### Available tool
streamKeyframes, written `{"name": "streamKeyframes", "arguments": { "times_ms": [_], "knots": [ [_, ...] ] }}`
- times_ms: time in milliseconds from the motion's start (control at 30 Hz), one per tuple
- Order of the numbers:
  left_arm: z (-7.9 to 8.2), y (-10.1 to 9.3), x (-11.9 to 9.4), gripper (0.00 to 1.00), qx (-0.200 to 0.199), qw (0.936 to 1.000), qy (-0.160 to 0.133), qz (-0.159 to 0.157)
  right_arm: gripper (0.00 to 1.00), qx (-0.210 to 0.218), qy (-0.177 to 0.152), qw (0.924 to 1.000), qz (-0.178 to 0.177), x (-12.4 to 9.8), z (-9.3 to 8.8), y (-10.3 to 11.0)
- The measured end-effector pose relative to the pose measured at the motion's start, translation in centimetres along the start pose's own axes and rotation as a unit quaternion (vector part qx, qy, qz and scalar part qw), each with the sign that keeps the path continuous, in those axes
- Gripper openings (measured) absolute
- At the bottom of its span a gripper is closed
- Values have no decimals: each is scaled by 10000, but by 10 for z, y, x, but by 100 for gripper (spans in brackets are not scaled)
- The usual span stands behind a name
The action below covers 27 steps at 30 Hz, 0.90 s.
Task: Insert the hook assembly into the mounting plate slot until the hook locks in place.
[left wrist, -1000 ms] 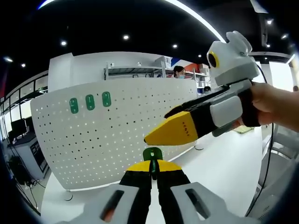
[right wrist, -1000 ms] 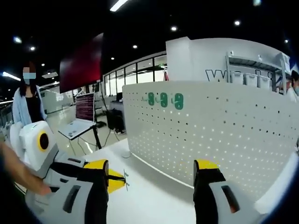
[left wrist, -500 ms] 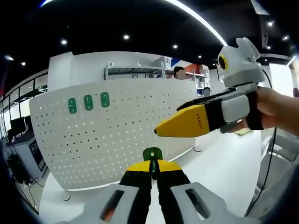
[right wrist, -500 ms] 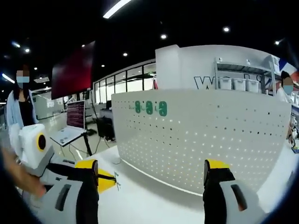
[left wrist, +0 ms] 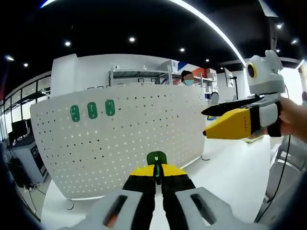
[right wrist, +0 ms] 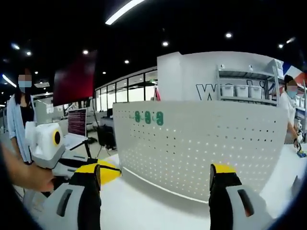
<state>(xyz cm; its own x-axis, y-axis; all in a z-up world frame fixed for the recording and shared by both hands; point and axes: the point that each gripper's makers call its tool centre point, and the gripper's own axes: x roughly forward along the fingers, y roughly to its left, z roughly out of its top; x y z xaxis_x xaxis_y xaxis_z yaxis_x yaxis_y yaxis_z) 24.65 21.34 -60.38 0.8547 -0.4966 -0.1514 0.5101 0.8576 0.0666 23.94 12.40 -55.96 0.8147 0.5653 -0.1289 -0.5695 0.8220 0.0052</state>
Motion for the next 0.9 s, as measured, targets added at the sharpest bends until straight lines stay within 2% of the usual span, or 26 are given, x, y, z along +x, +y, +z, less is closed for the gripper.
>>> {"name": "streamKeyframes", "arguments": {
  "times_ms": [367, 533, 900],
  "knots": [
    [30, 7, 13, 3, 113, 9998, -129, 56, 97, -70, -374, 9993, 10, -28, 21, 3],
    [47, 10, 21, 3, 127, 9996, -218, 102, 97, -115, -446, 9989, 29, -38, 25, 6],
    [90, 24, 54, 3, 206, 9984, -404, 341, 97, -132, -524, 9985, 126, -42, 32, -4]
  ]
}}
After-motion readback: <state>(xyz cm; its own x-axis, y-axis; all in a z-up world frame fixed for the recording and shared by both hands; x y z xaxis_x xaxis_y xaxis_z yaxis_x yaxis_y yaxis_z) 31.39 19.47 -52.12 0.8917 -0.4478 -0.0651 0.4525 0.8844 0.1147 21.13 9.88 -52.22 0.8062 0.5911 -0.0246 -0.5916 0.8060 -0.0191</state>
